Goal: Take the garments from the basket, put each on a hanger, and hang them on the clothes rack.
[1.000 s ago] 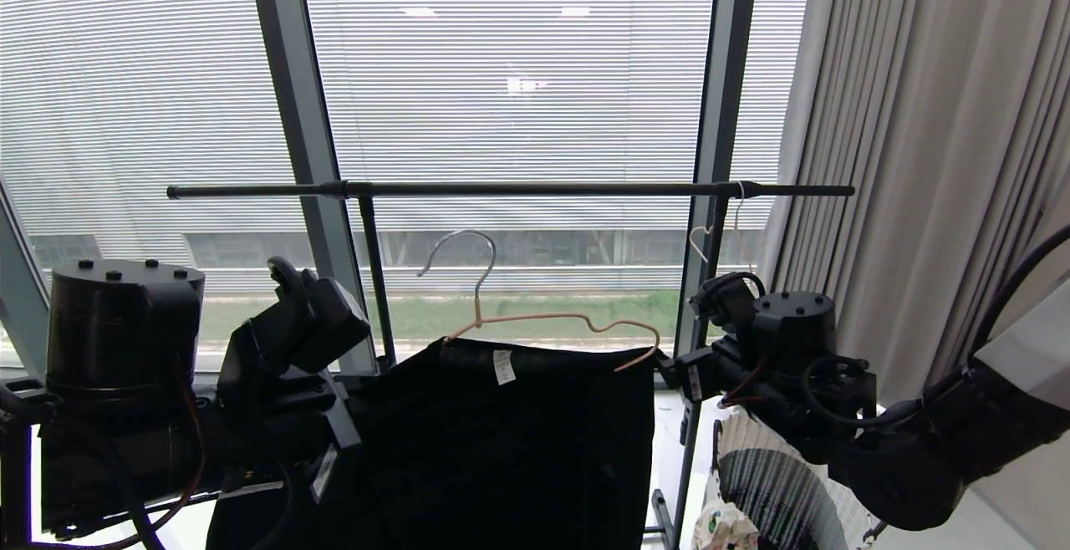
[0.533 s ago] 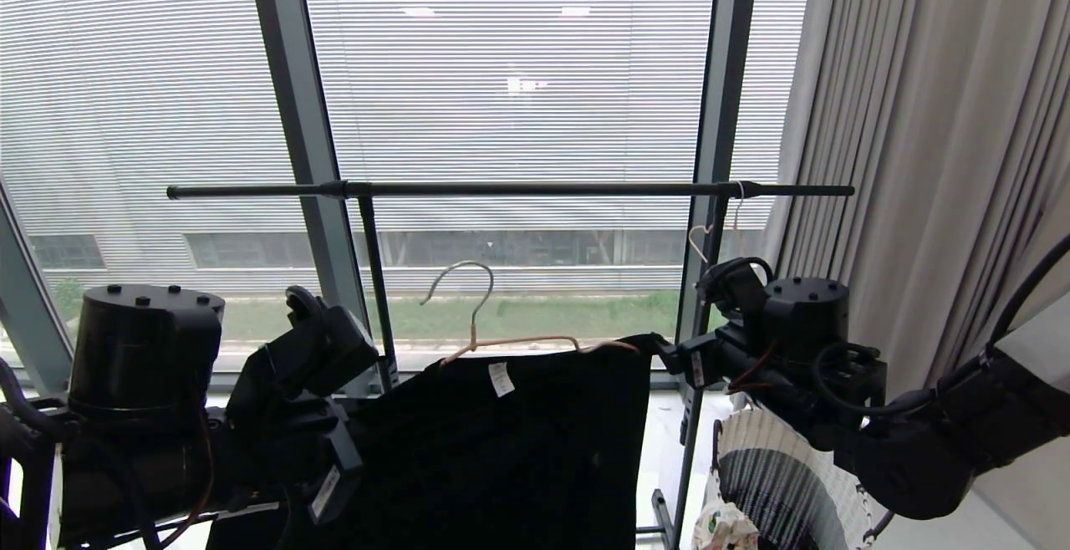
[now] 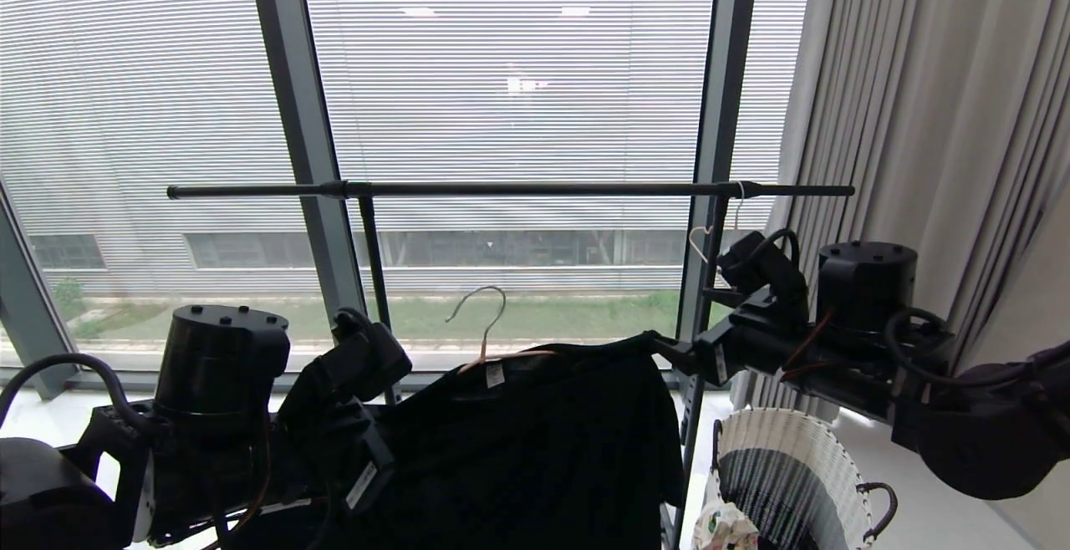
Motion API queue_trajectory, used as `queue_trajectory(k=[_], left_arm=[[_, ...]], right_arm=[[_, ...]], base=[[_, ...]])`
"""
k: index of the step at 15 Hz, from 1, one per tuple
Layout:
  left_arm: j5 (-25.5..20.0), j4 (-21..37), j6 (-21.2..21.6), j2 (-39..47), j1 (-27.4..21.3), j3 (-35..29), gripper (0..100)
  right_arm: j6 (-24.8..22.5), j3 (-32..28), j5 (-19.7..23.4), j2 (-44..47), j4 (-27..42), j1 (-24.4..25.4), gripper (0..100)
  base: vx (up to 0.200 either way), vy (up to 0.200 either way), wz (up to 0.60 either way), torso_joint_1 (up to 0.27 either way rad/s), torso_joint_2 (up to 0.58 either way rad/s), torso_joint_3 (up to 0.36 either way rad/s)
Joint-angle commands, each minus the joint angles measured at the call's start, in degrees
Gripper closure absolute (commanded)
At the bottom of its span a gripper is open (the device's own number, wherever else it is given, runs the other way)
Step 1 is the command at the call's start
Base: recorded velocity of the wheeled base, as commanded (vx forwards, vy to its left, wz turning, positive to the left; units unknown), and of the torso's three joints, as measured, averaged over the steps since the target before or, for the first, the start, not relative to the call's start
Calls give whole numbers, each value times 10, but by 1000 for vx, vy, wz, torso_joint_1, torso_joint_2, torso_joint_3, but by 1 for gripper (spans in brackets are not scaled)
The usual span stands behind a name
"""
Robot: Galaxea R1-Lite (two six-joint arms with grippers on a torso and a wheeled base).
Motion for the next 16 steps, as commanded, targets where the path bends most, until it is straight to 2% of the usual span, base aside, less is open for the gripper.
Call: queue_trajectory(k=[1,2,4,7,8,11,12,13,16], left_arm=[[-2,-17,-10,23,-2,0,100],[-7,-24,-30,20,-11,0,100],[-30,-26,-68,3,-27,0,100],[-44,-26,-68,2,-40,-3,100],[-45,-26,-68,3,-52,-8,100],[-45,-26,-68,12,-99,-25,100],[-45,-26,-68,15,-116,-31,100],[-45,-26,-68,16,-136,-33,100],[-44,-26,-66,15,-170,-36,100]], right_arm=[[-33,-1,49,-56,52,-35,0],[-46,-2,84,-64,77,-47,0],[-53,-18,125,-65,118,-62,0],[-59,-53,144,-64,175,-69,0],[-78,-57,155,-67,200,-69,0],[-160,-84,229,-89,302,-70,0],[-188,-103,252,-97,357,-69,0],[-239,-131,277,-100,421,-69,0],[-352,-178,315,-87,548,-68,0]], base=[[0,0,0,0,0,0],[0,0,0,0,0,0],[0,0,0,0,0,0],[0,0,0,0,0,0],[0,0,0,0,0,0],[0,0,0,0,0,0],[0,0,0,0,0,0],[0,0,0,0,0,0],[0,0,0,0,0,0]])
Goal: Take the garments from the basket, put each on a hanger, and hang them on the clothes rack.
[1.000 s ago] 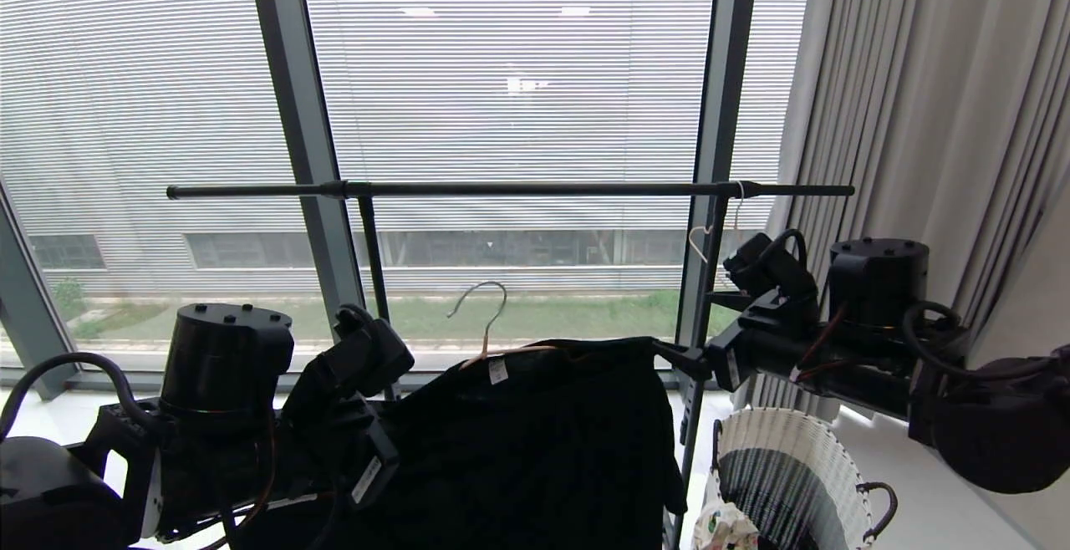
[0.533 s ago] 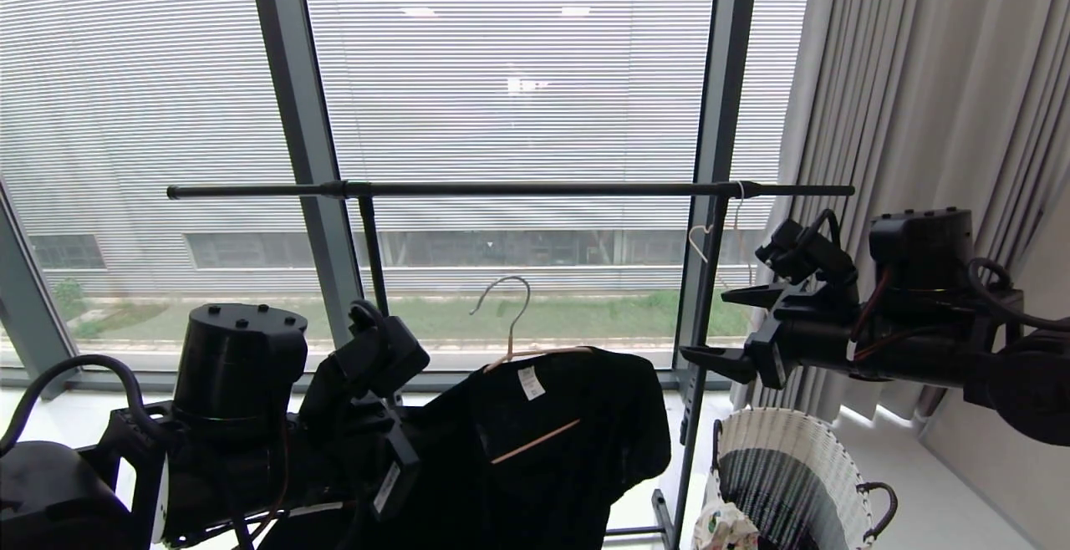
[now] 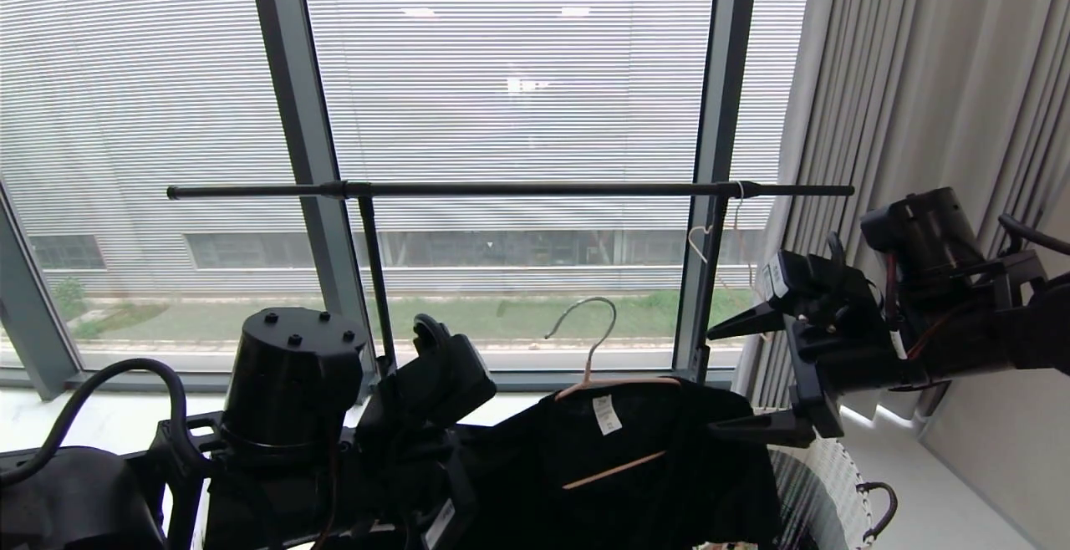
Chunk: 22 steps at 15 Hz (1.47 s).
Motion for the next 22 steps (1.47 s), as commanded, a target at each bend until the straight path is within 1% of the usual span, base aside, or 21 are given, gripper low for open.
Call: queue_trajectory(k=[1,2,3,4,7,14,15,22], left_arm=[[1,0,1,0,-24,-4,100],[1,0,1,-1,-28,-6,100],[1,0,1,-3,-43,-13,100],[1,0,2,-7,-50,-21,100],[1,0,34,-14,-54,-32,100],[1,0,36,-18,-64,-32,100],[1,0,36,-18,-65,-32,100],[1,0,37,-19,-68,-30,100]], right_arm=[[-45,-29,14,13,39,6,0],[-59,-32,15,17,50,10,0],[-75,-30,20,26,64,19,0],[-77,-27,24,33,65,25,0],[-78,-30,25,47,65,44,0],[-78,-29,26,49,65,45,0],[-79,-29,26,49,65,45,100],[-83,-30,26,41,63,44,100]], base=[[0,0,0,0,0,0],[0,0,0,0,0,0],[0,0,0,0,0,0],[0,0,0,0,0,0],[0,0,0,0,0,0],[0,0,0,0,0,0],[0,0,0,0,0,0],[0,0,0,0,0,0]])
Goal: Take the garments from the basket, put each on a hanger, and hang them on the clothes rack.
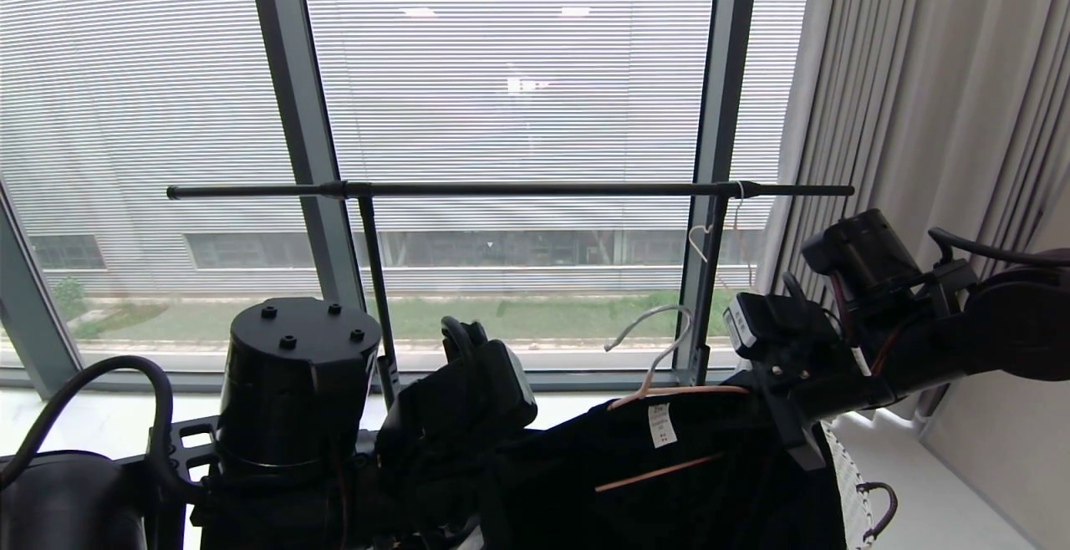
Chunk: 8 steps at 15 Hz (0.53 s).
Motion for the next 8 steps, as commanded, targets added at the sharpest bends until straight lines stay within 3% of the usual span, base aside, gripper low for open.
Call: queue_trajectory(k=[1,2,6,8], left_arm=[[0,1,1,-4,0,1,100],[0,1,1,-5,1,3,0],[3,1,0,-13,4,20,0],[4,1,1,-34,13,63,0]], right_arm=[[-11,1,0,-3,0,0,100],[-27,1,0,-3,0,-1,100],[-50,-2,15,-4,-2,-11,100],[-51,-2,15,-7,-2,-18,100]], base=[[0,0,0,0,0,0],[0,0,0,0,0,0],[0,0,0,0,0,0],[0,0,0,0,0,0]])
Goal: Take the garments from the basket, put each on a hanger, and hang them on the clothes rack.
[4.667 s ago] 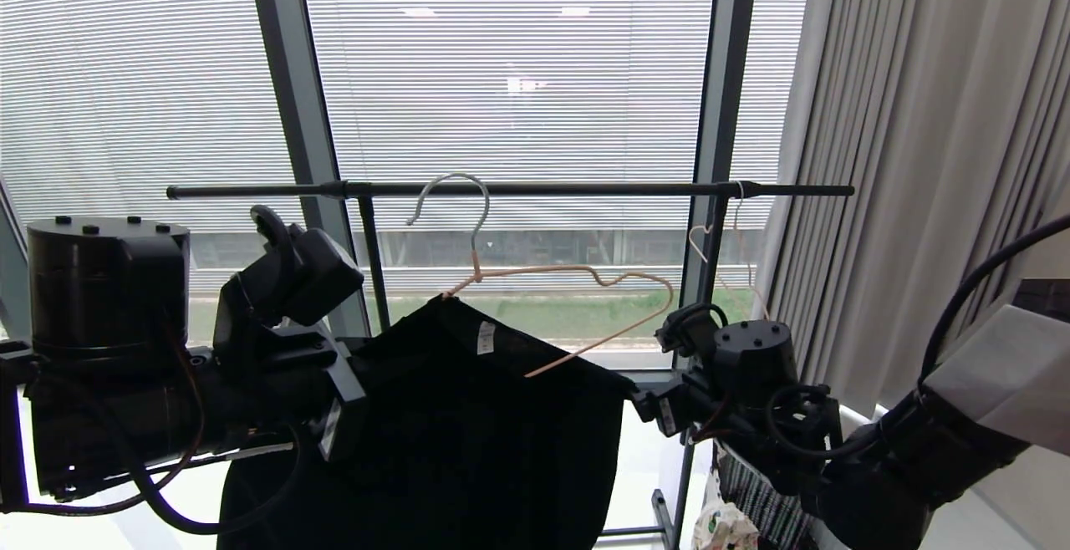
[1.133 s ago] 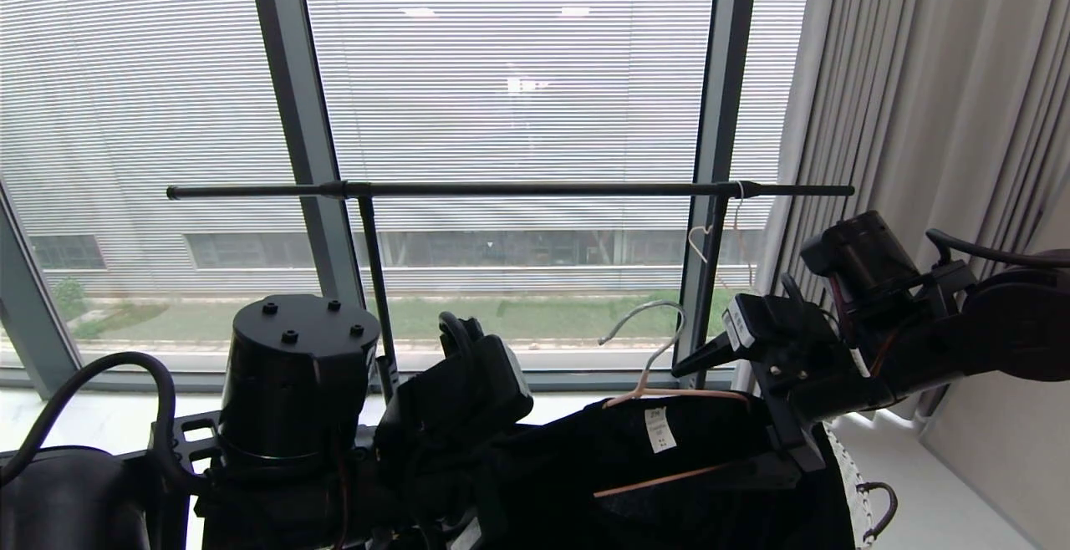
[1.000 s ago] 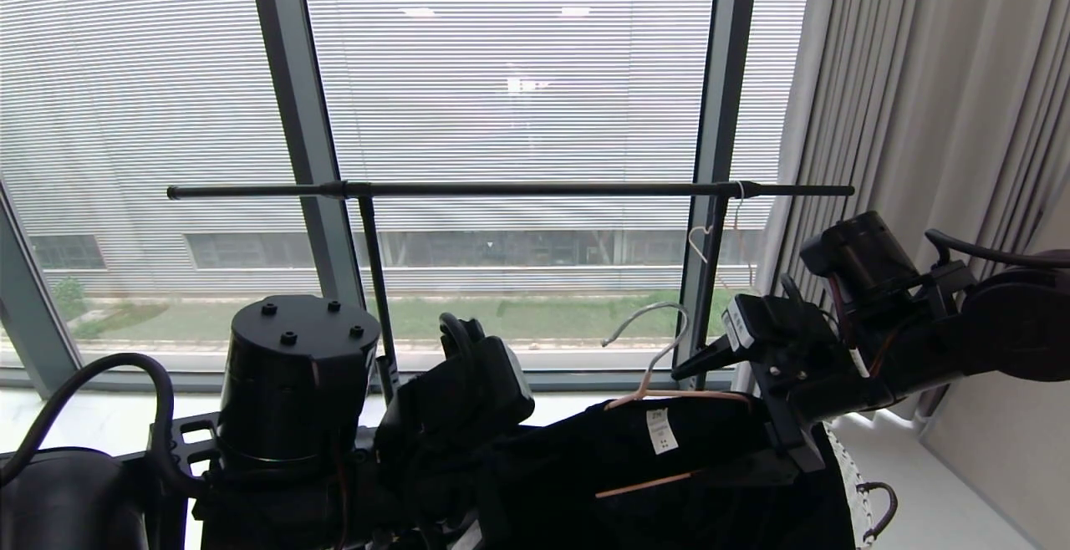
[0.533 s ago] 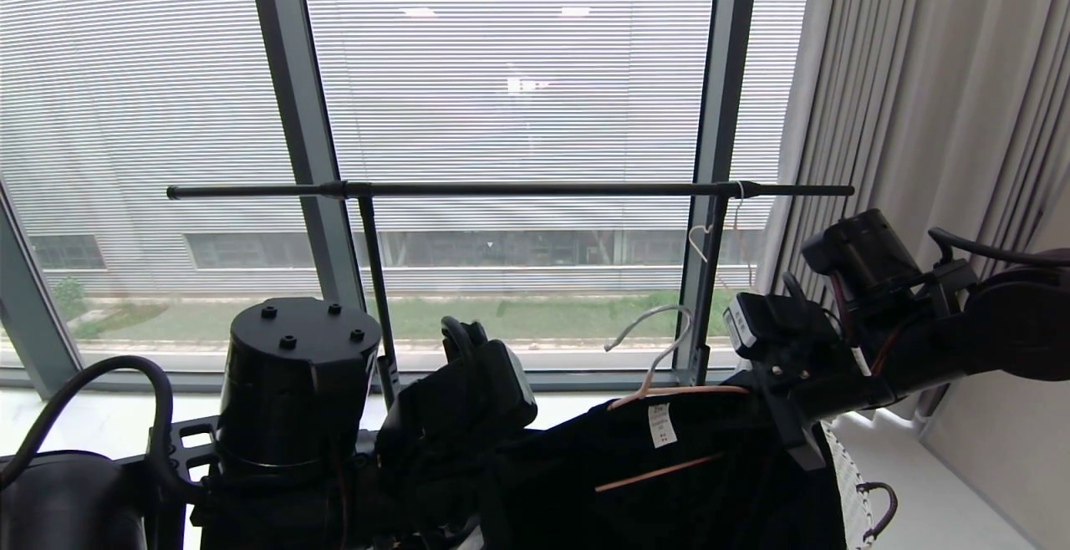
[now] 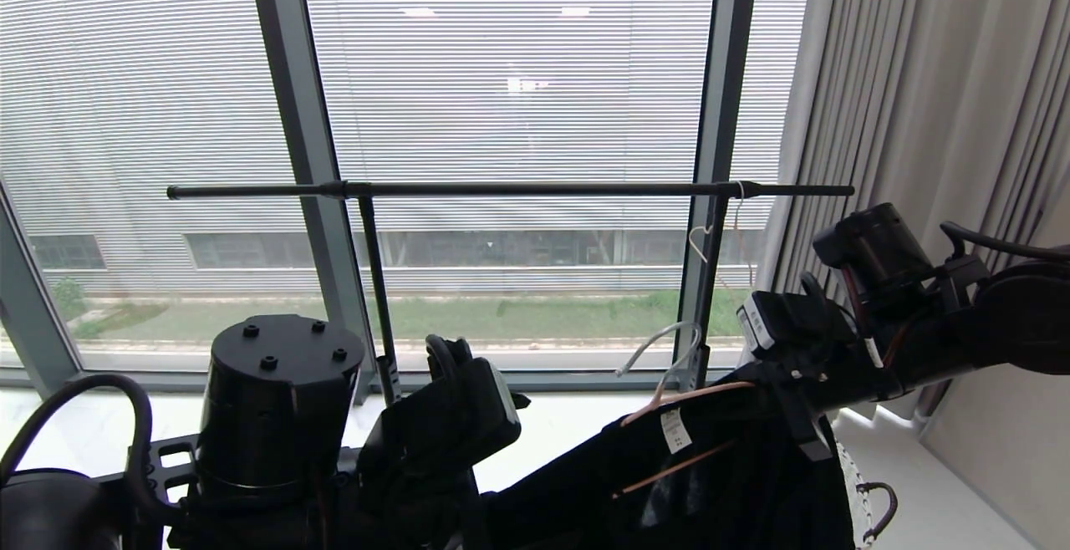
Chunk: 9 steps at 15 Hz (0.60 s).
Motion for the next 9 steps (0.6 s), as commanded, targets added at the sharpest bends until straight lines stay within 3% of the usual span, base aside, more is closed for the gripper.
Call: queue_trajectory(k=[1,6,9], left_arm=[[1,0,1,-38,23,66,0],[0,0,1,-100,123,175,0],[-1,0,0,-88,138,187,0]], right_arm=[[0,0,0,-7,0,-24,100],[1,-12,0,-14,0,-71,100],[5,-28,0,-13,1,-71,100]], base=[[0,0,0,0,0,0],[0,0,0,0,0,0],[0,0,0,0,0,0]])
